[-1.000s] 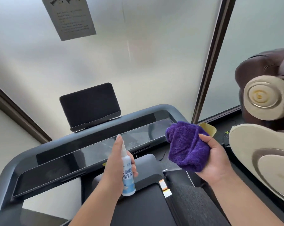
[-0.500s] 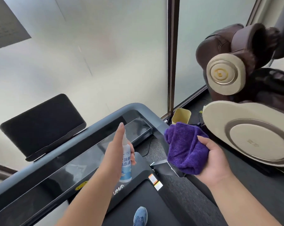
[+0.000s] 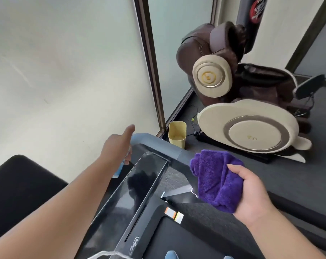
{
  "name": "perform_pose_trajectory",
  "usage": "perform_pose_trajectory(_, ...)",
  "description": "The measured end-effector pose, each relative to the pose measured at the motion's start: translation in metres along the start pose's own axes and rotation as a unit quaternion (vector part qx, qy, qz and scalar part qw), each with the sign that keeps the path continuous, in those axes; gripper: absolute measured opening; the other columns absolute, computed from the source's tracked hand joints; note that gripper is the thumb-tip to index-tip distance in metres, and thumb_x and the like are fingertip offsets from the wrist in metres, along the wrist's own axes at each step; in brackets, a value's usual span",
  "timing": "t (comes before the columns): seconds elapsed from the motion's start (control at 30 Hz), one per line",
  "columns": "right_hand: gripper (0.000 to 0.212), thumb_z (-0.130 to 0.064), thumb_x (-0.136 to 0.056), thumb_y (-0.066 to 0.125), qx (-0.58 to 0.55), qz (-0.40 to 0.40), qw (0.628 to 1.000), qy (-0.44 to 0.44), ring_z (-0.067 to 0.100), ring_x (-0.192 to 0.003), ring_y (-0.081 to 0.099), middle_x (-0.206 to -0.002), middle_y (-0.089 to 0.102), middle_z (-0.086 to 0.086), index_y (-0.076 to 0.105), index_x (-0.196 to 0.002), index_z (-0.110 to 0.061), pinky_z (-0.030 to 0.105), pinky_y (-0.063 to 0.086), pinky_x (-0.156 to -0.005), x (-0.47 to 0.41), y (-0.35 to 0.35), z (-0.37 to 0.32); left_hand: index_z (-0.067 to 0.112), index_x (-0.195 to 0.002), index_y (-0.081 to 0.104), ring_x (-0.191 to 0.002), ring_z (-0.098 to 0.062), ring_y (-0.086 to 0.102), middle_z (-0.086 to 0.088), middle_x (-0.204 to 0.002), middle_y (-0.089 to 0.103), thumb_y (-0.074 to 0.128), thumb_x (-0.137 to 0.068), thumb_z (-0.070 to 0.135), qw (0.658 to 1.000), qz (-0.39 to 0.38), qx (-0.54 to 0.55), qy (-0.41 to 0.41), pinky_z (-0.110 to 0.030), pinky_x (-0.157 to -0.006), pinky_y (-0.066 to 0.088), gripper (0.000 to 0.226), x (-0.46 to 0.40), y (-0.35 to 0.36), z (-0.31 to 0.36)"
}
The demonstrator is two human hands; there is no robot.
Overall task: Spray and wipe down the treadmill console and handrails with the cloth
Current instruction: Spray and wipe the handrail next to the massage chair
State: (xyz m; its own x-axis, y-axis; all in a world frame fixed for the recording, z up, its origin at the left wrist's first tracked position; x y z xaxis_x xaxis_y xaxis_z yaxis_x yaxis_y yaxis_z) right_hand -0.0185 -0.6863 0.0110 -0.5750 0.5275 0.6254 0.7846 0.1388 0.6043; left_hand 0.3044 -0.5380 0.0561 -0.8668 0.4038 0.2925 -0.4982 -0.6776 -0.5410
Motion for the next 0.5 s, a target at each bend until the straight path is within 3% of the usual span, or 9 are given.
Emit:
perform_pose_trajectory(0.07, 0.035, -0.022, -0.088, 0.065, -0.012, 0.023, 1.0, -0.011, 0.039, -0.099, 0.076, -0.116, 0.077, 0.017, 0.071, -0.122, -0.015, 0.066, 0.057, -0.084, 0.002, 0.0, 0.011, 0.004, -0.052, 0.054, -0.041, -0.028, 0.055, -0.015, -0.05, 0.056, 0.053, -0.089, 0.067, 0.999, -0.022, 0.025, -0.023, -0.046, -0.07, 0.056, 0.072, -0.015, 0.006, -0.007)
perform_pose_trajectory(0.3, 0.026, -0.021, -0.089, 0.066, -0.013, 0.087, 0.996, -0.03, 0.037, -0.087, 0.078, -0.104, 0.08, 0.015, 0.072, -0.114, -0.017, 0.064, 0.059, -0.077, 0.007, 0.001, 0.023, 0.003, -0.069, 0.059, -0.044, -0.027, 0.049, -0.01, -0.046, 0.052, 0.053, -0.089, 0.056, 0.997, -0.044, 0.022, -0.053, -0.037, -0.057, 0.051, 0.058, -0.027, 0.017, -0.02)
perform_pose_trajectory(0.43, 0.023, -0.022, -0.09, 0.066, -0.012, 0.089, 0.995, -0.034, 0.037, -0.087, 0.078, -0.105, 0.08, 0.013, 0.072, -0.112, -0.019, 0.065, 0.057, -0.081, 0.003, 0.0, 0.013, 0.002, -0.07, 0.062, -0.047, -0.028, 0.053, -0.016, -0.056, 0.055, 0.053, -0.096, 0.061, 0.994, -0.072, 0.052, -0.064, -0.038, -0.062, 0.052, 0.066, -0.018, 0.022, -0.015)
perform_pose_trajectory(0.5, 0.023, -0.022, -0.091, 0.064, -0.017, 0.082, 0.996, -0.043, 0.037, -0.09, 0.078, -0.108, 0.08, 0.012, 0.072, -0.113, -0.021, 0.066, 0.057, -0.08, -0.001, -0.003, 0.003, 0.001, -0.064, 0.06, -0.039, -0.025, 0.052, -0.014, -0.052, 0.055, 0.053, -0.096, 0.064, 0.993, -0.088, 0.052, -0.059, -0.031, -0.052, 0.051, 0.07, -0.008, 0.032, -0.006)
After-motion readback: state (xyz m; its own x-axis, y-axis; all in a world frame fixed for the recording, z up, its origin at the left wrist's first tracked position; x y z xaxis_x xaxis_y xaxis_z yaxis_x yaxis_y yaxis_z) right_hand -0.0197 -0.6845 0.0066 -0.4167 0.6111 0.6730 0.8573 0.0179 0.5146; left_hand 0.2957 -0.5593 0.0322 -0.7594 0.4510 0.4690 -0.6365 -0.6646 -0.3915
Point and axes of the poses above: each hand's wrist, its own x-axis away from the middle knuckle, its own y-axis out of the palm, z = x × y, the point moved 3 cm from there along -x, towards the middle knuckle
